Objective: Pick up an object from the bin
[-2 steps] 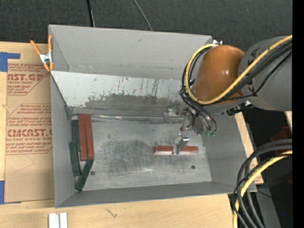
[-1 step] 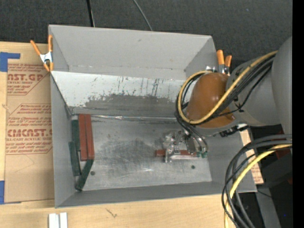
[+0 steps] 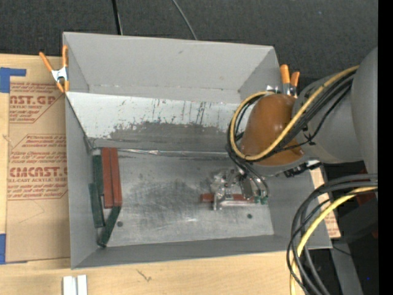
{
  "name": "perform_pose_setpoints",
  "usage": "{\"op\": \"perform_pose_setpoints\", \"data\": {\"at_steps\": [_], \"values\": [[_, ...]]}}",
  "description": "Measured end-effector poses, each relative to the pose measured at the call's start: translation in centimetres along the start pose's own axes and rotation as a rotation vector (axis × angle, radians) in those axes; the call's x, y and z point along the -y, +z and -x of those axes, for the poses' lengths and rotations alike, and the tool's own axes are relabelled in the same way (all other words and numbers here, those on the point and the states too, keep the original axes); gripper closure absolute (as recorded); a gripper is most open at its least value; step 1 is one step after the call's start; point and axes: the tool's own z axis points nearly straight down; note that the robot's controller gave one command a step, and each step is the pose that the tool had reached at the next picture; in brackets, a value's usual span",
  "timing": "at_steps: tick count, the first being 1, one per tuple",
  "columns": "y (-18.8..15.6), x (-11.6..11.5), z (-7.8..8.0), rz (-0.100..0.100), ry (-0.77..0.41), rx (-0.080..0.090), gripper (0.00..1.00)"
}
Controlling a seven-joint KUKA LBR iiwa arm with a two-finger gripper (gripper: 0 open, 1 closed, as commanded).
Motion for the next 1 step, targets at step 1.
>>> {"op": "perform_pose_setpoints", "data": {"at_steps": [1], "values": [[-15.28, 0.4, -0.18, -0.001, 0.026, 0.009, 1.0]]}}
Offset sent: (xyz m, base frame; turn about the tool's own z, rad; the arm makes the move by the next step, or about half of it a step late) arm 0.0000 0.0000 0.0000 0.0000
